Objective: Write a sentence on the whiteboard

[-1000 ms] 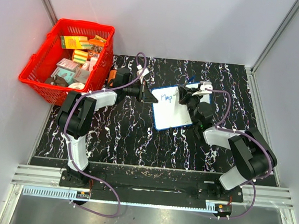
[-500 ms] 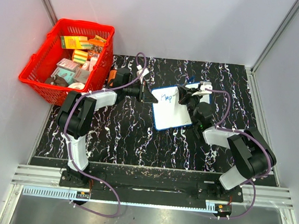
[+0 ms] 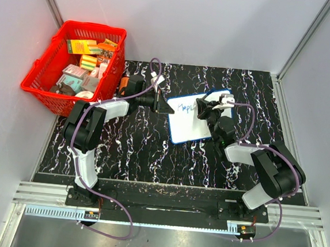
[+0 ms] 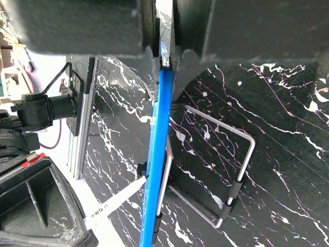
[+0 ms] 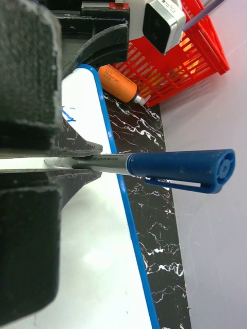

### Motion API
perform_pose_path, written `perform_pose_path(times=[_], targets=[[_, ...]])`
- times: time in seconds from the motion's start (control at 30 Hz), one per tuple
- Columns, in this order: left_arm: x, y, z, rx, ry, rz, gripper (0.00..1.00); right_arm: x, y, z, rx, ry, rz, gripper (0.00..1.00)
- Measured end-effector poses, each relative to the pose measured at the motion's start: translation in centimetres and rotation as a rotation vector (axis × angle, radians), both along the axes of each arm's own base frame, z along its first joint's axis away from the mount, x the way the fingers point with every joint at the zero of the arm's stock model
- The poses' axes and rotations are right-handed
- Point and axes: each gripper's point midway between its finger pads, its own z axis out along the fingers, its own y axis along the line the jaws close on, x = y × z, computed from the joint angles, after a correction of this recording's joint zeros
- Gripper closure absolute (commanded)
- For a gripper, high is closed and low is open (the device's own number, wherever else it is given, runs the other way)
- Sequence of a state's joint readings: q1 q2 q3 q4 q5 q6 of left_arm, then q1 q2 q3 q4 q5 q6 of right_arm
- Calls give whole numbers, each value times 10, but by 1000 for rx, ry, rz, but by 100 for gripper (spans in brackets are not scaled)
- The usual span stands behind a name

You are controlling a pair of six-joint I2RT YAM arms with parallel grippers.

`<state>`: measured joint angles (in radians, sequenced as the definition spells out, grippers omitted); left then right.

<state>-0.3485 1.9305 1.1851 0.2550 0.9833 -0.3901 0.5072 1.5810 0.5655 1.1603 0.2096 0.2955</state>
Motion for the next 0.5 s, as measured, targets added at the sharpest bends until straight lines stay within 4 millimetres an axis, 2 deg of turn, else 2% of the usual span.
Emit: perform_pose_path(times=[0.27, 0.5], targets=[[0, 0, 0, 0, 0, 0, 100, -9, -1, -10, -12, 22, 21, 100], [0, -1, 0, -1, -3, -2, 100, -13, -3, -1, -8, 10, 20, 100]])
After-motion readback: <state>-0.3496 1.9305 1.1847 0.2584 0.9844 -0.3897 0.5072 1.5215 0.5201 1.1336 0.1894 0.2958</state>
